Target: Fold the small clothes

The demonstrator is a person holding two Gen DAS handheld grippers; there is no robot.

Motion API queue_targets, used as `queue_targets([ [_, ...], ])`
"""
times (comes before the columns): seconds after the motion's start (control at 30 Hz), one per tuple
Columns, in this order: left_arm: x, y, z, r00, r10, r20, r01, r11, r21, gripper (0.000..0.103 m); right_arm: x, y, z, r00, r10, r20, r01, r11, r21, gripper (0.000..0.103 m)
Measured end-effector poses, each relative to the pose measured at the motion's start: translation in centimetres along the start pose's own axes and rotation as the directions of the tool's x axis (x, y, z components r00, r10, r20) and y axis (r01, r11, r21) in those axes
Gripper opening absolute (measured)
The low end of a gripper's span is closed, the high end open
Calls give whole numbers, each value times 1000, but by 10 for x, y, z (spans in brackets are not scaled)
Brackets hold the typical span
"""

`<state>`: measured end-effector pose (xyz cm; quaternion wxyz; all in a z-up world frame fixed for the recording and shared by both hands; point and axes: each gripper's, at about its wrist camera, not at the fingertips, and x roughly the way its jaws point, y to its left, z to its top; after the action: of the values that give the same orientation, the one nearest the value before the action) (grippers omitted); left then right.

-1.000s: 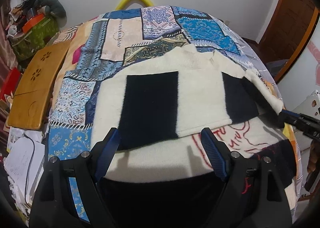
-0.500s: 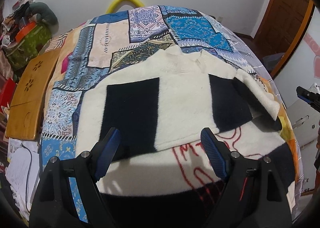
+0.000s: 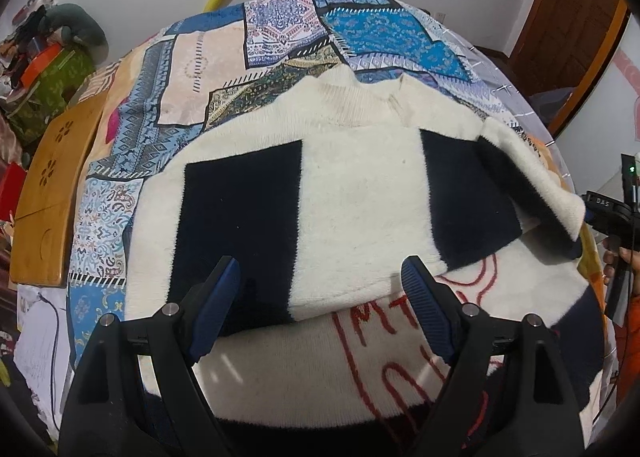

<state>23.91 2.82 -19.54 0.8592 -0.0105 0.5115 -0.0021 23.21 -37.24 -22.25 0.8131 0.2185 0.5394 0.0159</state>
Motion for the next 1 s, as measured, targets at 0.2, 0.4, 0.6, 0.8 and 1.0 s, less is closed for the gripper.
queue_targets([
  [0.2, 10, -1, 0, 1000, 3, -20, -3, 1000, -2, 83, 20, -10, 2, 1000, 10, -26, -9, 999, 32, 44],
  [0.4, 14, -4, 0, 1000, 1, -27, -1, 1000, 2, 83, 21, -7, 3, 1000, -11, -10, 10, 1000, -10, 27],
  [0.6, 7, -3, -1, 1000, -1, -14, 1, 1000, -1, 83, 12, 1, 1, 1000, -28, 10, 29, 997, -76, 12],
  [0.8, -8, 0, -2, 1000, 3, 16, -3, 1000, -5, 83, -29, 43, -4, 995, -16, 99, 38, 975, -221, 12],
  [1.0, -25, 5, -5, 998, -5, 57, 6, 1000, -16, 83, -77, 98, -6, 980, 80, 184, -14, 942, -337, 12],
])
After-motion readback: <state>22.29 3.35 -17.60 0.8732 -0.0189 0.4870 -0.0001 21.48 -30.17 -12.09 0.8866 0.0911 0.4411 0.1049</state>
